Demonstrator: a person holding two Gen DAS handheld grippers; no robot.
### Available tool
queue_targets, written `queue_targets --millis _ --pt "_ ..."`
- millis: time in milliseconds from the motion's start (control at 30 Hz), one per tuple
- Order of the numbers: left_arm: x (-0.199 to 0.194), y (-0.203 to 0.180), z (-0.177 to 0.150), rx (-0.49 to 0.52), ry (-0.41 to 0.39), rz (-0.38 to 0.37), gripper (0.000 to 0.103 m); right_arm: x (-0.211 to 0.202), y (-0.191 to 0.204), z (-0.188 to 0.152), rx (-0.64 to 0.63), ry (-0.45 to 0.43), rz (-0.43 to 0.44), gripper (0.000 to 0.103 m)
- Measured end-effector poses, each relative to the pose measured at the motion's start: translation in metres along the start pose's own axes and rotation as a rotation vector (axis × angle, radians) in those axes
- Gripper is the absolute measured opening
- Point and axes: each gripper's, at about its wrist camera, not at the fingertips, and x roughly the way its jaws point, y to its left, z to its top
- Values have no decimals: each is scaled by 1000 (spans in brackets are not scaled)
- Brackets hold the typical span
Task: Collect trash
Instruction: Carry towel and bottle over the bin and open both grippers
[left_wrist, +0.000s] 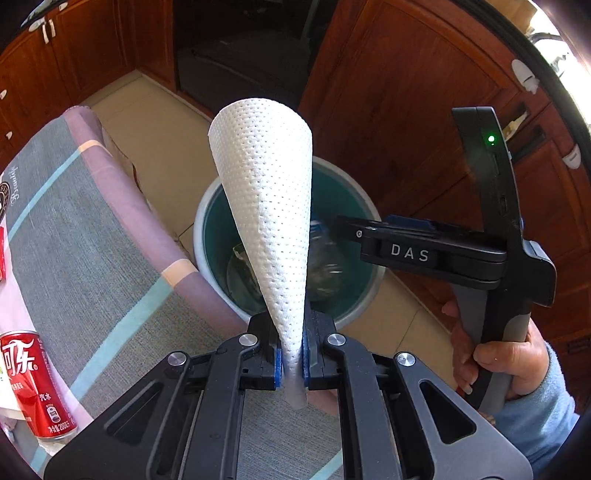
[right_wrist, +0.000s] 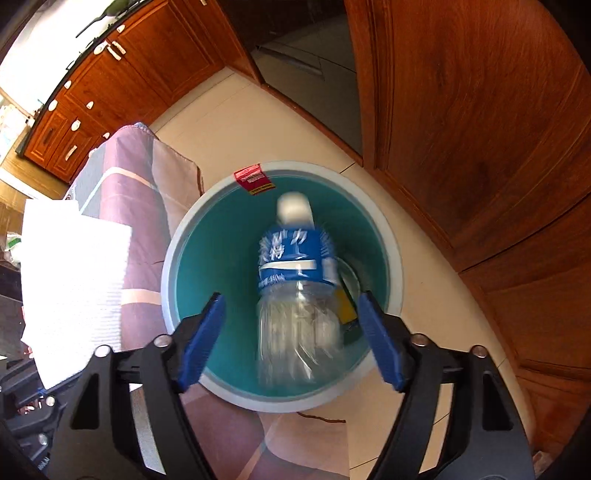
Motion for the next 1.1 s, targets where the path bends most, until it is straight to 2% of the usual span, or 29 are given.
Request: queue_targets --millis 300,367,400,433,633,700,1100 --pt "24 0 11 18 37 4 10 -11 -7 0 3 -9 -56 78" --pt "26 0 13 25 40 22 35 -16 -11 -1 12 -16 -64 82" --pt "24 -1 14 28 24 45 58 -18 -13 -1 17 -21 -68 83" --pt "21 -3 14 30 4 66 70 -20 -14 -1 21 -26 -72 84" --pt "5 6 9 11 -39 95 90 -26 -13 -1 29 -25 -77 87" --pt "0 11 6 2 -47 100 92 -27 -11 -2 31 -18 -75 87" --pt "-24 25 -21 -45 -66 97 95 -38 17 -18 -6 -4 -91 87"
